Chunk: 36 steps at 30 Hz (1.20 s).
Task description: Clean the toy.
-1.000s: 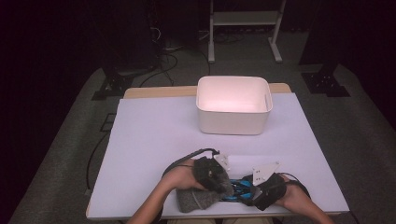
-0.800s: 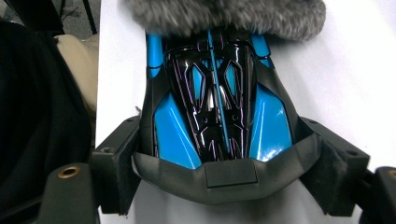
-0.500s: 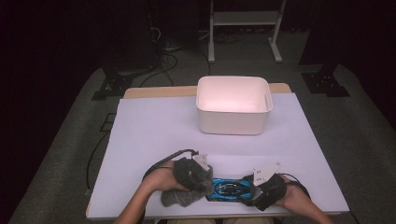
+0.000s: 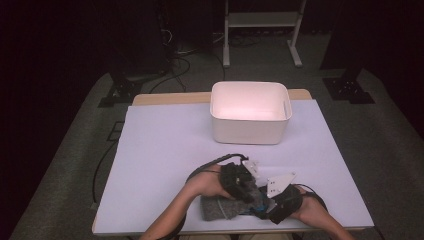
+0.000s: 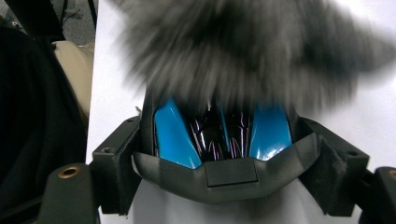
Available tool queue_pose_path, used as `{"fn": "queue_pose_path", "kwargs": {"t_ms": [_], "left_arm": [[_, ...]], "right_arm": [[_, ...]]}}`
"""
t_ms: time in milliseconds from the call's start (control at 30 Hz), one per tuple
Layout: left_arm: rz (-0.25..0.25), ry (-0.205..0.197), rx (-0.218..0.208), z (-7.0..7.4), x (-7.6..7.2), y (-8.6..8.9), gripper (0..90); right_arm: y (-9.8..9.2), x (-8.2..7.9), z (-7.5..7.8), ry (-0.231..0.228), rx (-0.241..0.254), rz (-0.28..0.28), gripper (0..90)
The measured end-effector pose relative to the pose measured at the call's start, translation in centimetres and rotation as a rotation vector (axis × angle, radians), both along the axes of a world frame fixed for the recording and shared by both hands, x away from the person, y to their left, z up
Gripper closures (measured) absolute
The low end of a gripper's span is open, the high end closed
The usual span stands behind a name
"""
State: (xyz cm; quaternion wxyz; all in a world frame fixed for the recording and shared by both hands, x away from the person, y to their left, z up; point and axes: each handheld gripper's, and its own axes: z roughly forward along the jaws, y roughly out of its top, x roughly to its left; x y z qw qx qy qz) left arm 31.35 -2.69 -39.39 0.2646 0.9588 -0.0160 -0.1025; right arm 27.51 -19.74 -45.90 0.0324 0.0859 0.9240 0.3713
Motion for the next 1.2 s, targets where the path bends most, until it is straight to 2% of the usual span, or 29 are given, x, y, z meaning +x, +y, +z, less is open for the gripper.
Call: {"fn": "queue_pose_path", "kwargs": {"t_ms": [33,133,200,300,367,433,533,567,600,633,667,867,933,1067,1200], "left_arm": [[-0.006,0.000,0.009,-0.3,-0.2,-0.8,73.7],[-0.012,-0.009,0.019,-0.6,-0.1,-1.4,73.4],[-0.012,-0.021,0.023,-0.5,0.0,-1.0,73.5],[0.005,-0.028,0.030,-0.2,0.1,0.8,73.4],[0.036,-0.032,0.033,0.0,0.1,2.2,73.3],[0.072,-0.056,0.075,0.0,0.3,4.1,73.2],[0.139,-0.081,0.121,-0.1,0.7,6.9,73.1],[0.170,-0.068,0.111,0.0,1.0,8.2,73.2],[0.212,-0.047,0.071,0.4,1.3,9.9,73.2],[0.236,-0.041,0.051,0.7,1.5,10.9,73.2],[0.263,-0.048,0.041,1.3,1.6,12.5,73.2],[0.383,-0.113,0.049,3.4,1.5,18.4,73.0],[0.428,-0.124,0.037,4.0,1.4,20.3,73.0],[0.473,-0.141,0.039,4.6,1.2,22.6,72.7],[0.502,-0.126,0.041,3.4,1.1,23.9,71.8]], "right_arm": [[0.0,0.0,0.0,0.003,0.003,-0.002,22.2],[-0.1,0.0,-0.1,0.006,0.014,-0.007,22.2],[-0.1,0.0,-0.1,0.005,0.014,-0.007,22.2],[-0.1,0.0,-0.1,0.001,0.012,-0.009,22.2],[0.0,-0.1,-0.1,0.007,0.014,-0.008,22.2],[-0.1,0.0,-0.1,-0.010,0.009,0.000,22.2],[-0.1,0.0,-0.1,-0.006,0.012,-0.001,22.2],[-0.1,0.0,-0.1,-0.008,0.011,-0.001,22.2],[-0.1,0.0,-0.1,-0.009,0.010,0.000,22.2],[-0.1,0.0,-0.1,-0.007,0.010,0.000,22.2],[-0.1,0.1,-0.1,-0.007,0.010,0.000,22.2],[-0.1,0.1,-0.2,-0.006,0.012,0.000,22.1],[-0.1,0.1,-0.2,-0.005,0.013,0.000,22.1],[-0.2,0.1,-0.2,-0.004,0.016,0.000,22.0],[-0.2,0.0,-0.2,-0.002,0.019,-0.004,21.9]]}}
